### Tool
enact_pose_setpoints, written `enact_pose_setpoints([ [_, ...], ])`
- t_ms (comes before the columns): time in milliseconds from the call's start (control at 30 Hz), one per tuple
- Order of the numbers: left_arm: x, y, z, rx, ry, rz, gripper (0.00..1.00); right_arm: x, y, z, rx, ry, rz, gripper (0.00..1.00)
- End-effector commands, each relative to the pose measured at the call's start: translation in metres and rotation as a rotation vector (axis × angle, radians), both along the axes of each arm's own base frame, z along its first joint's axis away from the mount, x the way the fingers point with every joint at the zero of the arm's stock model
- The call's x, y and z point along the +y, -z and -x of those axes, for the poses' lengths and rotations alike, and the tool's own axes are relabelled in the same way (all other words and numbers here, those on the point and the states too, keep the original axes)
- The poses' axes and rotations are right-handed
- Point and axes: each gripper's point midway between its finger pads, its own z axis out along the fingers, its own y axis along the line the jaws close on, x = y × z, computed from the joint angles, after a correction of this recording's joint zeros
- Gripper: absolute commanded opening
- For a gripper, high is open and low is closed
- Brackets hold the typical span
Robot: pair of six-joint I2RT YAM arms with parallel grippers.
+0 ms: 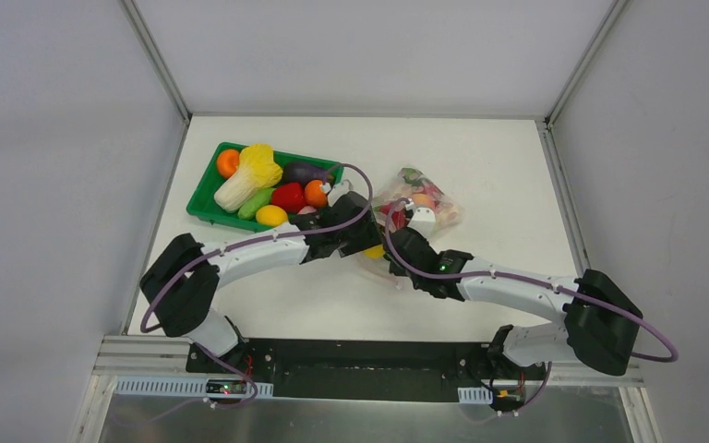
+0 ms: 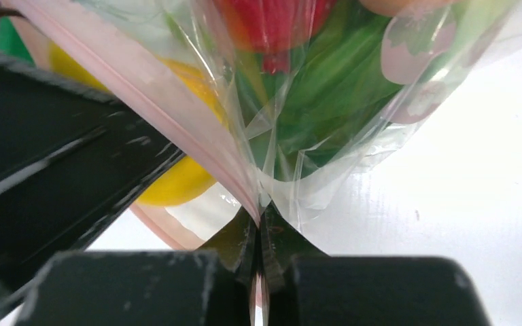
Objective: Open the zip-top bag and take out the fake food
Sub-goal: Pick up the fake fruit from the zipper food storage bag, then place the fake fruit in the bin.
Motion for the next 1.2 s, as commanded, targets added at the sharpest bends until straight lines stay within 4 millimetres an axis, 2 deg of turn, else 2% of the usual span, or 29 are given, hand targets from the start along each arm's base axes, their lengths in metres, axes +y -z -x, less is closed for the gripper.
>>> enact_pose_setpoints([
  [0, 0.002, -0.036, 0.021, 0.005, 0.148, -0.001, 0.24, -0.020, -0.011, -0.005, -0.054, 0.083, 0.026, 0.00],
  [233, 0.015, -0.056, 0.062, 0.043, 0.335, -0.006, 0.24, -0.038, -0.010, -0.008, -0.075, 0.154, 0.080, 0.00],
  [333, 0.033, -0.066, 0.072, 0.043, 0.357, -0.040, 0.23, -0.044, -0.009, -0.008, -0.079, 0.173, 0.094, 0.00],
  [433, 0.060, -0.075, 0.070, 0.029, 0.324, -0.073, 0.22, -0.048, -0.011, -0.008, -0.085, 0.183, 0.100, 0.00],
  [500, 0.087, -0.078, 0.063, 0.009, 0.257, -0.115, 0.22, -0.051, -0.013, -0.008, -0.093, 0.190, 0.103, 0.00],
  [733, 0.210, -0.085, 0.027, -0.055, -0.054, -0.278, 0.21, -0.053, -0.019, -0.007, -0.106, 0.195, 0.088, 0.00],
  [867, 0.271, -0.086, 0.013, -0.046, -0.196, -0.385, 0.20, -0.054, -0.019, -0.006, -0.105, 0.191, 0.088, 0.00],
  [1000, 0.325, -0.083, -0.003, -0.008, -0.345, -0.430, 0.20, -0.054, -0.019, -0.006, -0.103, 0.187, 0.089, 0.00],
  [1167, 0.378, -0.077, -0.025, 0.042, -0.434, -0.517, 0.20, -0.054, -0.019, -0.006, -0.103, 0.182, 0.091, 0.00],
])
